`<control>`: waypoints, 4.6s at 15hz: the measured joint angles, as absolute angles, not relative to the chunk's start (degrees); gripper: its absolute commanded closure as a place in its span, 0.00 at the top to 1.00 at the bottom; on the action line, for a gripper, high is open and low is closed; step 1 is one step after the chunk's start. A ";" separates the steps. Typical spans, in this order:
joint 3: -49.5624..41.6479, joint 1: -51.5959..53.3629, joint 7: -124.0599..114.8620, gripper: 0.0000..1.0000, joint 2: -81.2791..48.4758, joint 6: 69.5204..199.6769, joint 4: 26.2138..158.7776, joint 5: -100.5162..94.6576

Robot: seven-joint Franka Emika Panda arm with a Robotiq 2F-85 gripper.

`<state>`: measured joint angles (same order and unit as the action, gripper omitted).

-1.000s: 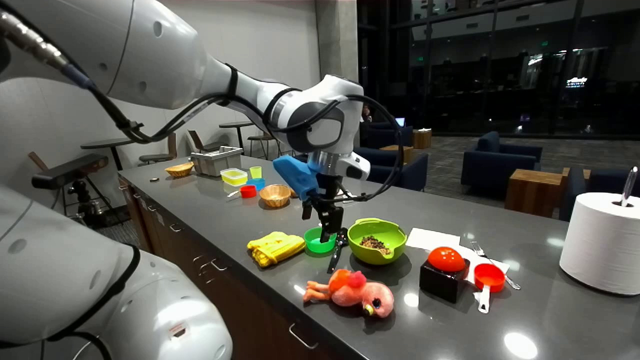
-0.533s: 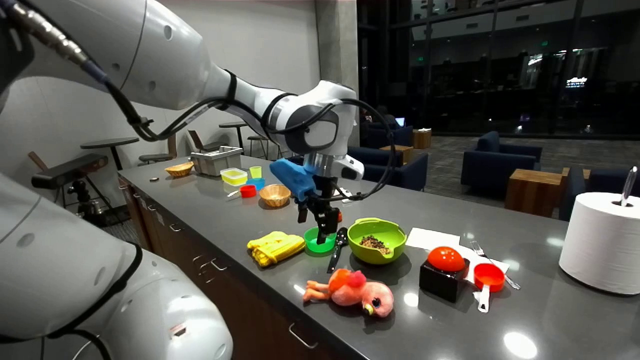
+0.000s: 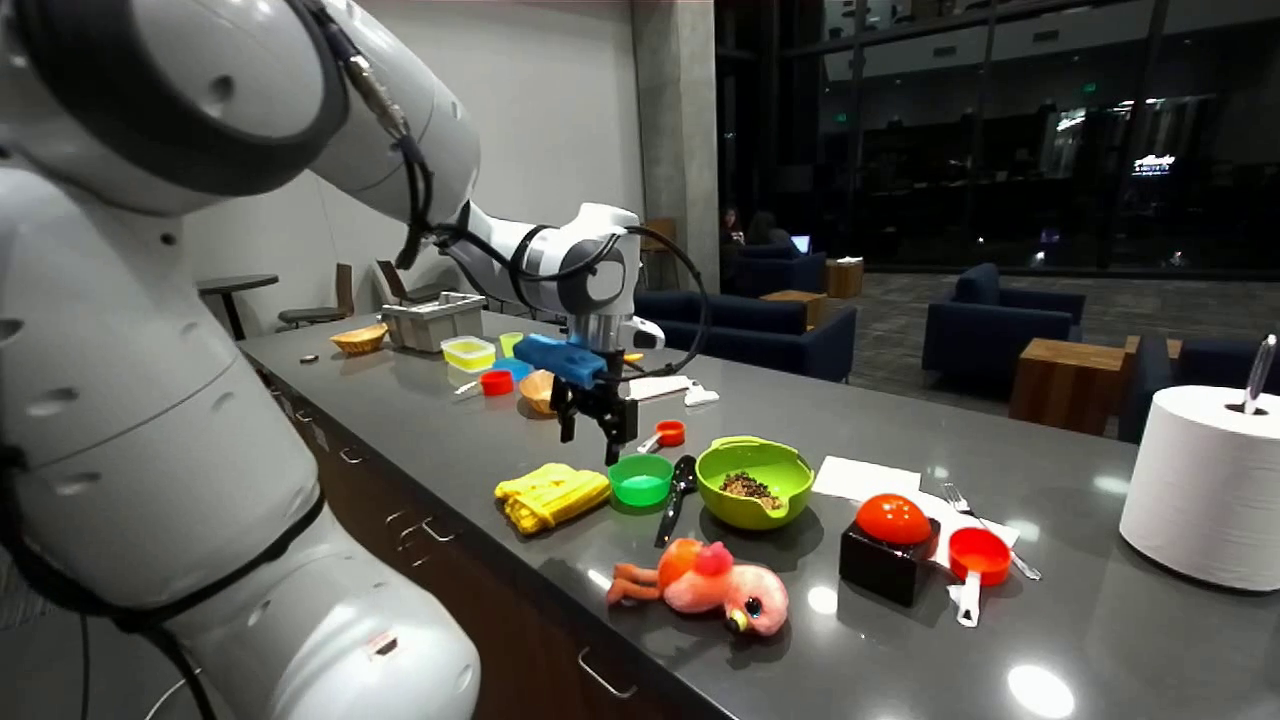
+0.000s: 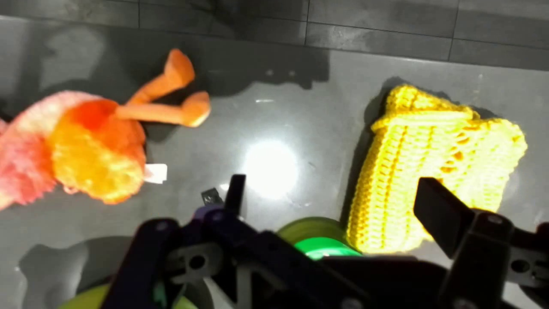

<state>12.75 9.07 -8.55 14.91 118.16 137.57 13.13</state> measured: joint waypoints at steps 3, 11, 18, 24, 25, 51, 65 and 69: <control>14.49 10.11 -9.65 1.00 5.75 123.92 129.76 10.14; 14.30 11.90 -13.02 1.00 -17.42 130.79 106.78 6.53; 14.29 12.03 -13.05 1.00 -18.19 130.71 105.60 6.52; 13.94 12.39 -12.08 1.00 -19.04 130.30 105.57 6.64; 13.98 12.56 -11.26 1.00 -19.36 130.41 105.46 6.72; 8.21 23.14 -8.15 1.00 -55.64 98.65 51.86 -1.10; 7.82 20.84 -7.21 1.00 -57.55 107.36 54.27 -0.96; 7.49 20.79 -9.50 1.00 -56.63 113.69 57.52 -0.98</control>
